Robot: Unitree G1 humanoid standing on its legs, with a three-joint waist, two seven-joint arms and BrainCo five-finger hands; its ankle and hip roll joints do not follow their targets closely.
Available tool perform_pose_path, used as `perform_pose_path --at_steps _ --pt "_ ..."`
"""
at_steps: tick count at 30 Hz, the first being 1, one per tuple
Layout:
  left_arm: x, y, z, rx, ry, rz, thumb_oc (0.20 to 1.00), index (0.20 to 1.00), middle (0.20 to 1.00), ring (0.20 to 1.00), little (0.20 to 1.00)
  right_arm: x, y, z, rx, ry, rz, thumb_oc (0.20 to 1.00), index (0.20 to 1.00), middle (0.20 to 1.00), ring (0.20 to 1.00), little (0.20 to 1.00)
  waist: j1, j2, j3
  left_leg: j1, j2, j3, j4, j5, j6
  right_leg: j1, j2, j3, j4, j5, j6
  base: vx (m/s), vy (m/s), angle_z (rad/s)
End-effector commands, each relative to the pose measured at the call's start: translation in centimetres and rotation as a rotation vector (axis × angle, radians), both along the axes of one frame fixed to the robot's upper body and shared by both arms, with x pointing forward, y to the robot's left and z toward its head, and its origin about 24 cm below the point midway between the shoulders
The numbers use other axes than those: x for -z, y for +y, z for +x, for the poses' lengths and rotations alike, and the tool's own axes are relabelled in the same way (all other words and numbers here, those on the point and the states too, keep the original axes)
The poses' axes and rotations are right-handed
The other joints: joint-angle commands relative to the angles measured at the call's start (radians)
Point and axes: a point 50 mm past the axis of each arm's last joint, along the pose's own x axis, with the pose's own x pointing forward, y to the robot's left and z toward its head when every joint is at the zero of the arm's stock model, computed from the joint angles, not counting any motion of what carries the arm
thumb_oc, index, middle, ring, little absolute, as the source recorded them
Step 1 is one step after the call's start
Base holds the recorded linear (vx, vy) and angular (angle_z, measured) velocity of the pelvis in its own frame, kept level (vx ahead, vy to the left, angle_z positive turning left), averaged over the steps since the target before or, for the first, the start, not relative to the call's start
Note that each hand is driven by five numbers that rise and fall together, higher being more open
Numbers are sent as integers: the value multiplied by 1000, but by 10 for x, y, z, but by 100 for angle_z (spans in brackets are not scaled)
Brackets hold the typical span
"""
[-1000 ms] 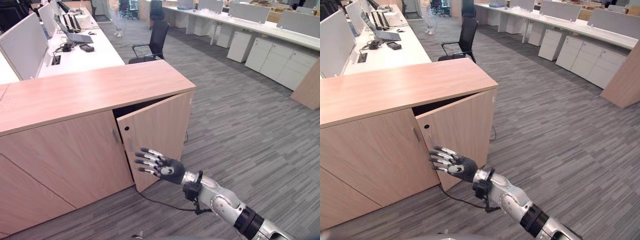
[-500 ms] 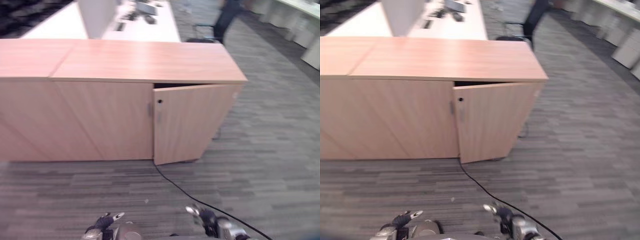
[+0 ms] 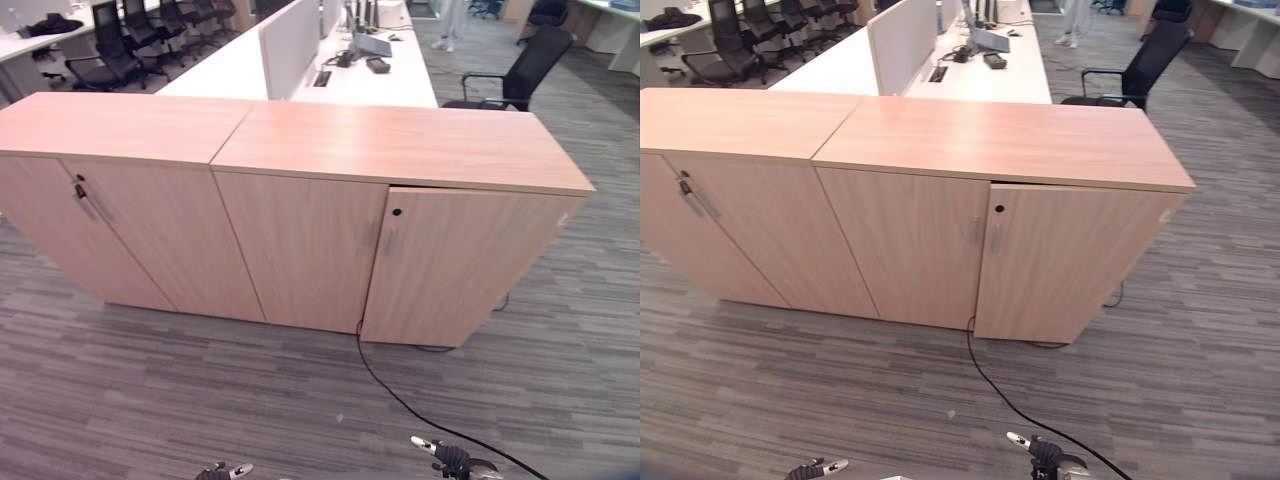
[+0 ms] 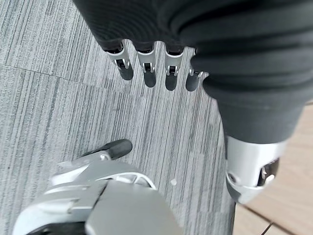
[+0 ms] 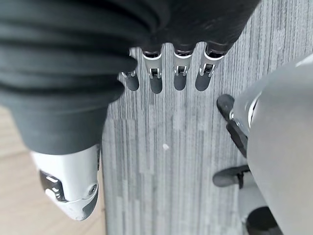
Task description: Put the empty folder in the office cabinet
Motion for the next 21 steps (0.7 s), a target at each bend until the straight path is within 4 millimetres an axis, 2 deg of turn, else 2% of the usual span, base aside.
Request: perform_pose_path --at_steps 1,5,7,13,14,15,17,18,19,21 --pt "-5 1 18 79 -66 36 1000 1000 1000 1000 1000 2 2 -3 36 31 -28 1000 1000 1000 1000 1000 23 -20 9 -48 -27 -39 -78 71 -14 118 -7 18 -178 119 110 10 121 31" --pt "-5 -5 23 99 -85 33 1000 1000 1000 1000 1000 3 -2 -13 101 57 -37 1000 1000 1000 1000 1000 24 -17 12 -48 -49 -74 -87 72 -5 132 -38 -17 -147 125 125 7 112 35" --pt "-4 -11 24 107 -86 16 1000 1000 1000 1000 1000 3 -8 -17 173 60 -44 1000 1000 1000 1000 1000 19 -11 12 -44 -69 -102 -91 67 3 136 -69 -39 -117 131 138 21 174 36" --pt "-2 -16 20 124 -72 -8 1000 1000 1000 1000 1000 3 -12 -25 230 72 -49 1000 1000 1000 1000 1000 6 -1 24 -30 -107 -143 -95 54 17 139 -132 -45 -46 161 176 12 103 26" --pt "0 -16 15 114 -56 -13 1000 1000 1000 1000 1000 4 -11 -29 217 81 -40 1000 1000 1000 1000 1000 -22 0 34 -29 -108 -164 -95 51 15 115 -145 27 -17 173 182 -14 62 16" --pt "0 -16 15 114 -56 -13 1000 1000 1000 1000 1000 4 -11 -29 217 81 -40 1000 1000 1000 1000 1000 -22 0 33 -30 -109 -163 -95 52 15 113 -146 26 -16 172 180 -51 22 24" --pt "1 -14 10 75 -40 -34 1000 1000 1000 1000 1000 5 -10 -37 193 101 -35 1000 1000 1000 1000 1000 -53 0 34 -37 -103 -176 -95 51 9 58 -125 181 -9 146 167 -55 -17 34" --pt "1 -12 8 30 -45 -55 1000 1000 1000 1000 1000 6 -10 -43 184 119 -30 1000 1000 1000 1000 1000 -76 -2 35 -36 -96 -194 -95 53 7 12 -80 328 9 88 139 -16 -60 18" --pt "0 -9 8 8 -44 -59 1000 1000 1000 1000 1000 6 -9 -44 190 122 -25 1000 1000 1000 1000 1000 -76 -11 34 -34 -97 -202 -95 54 5 18 -57 355 -17 64 130 12 -88 8" --pt "1 -9 6 2 -36 -65 1000 1000 1000 1000 1000 7 -9 -46 197 128 -23 1000 1000 1000 1000 1000 -79 -19 33 -34 -101 -211 -95 57 4 33 -43 356 -35 60 126 14 -102 24"
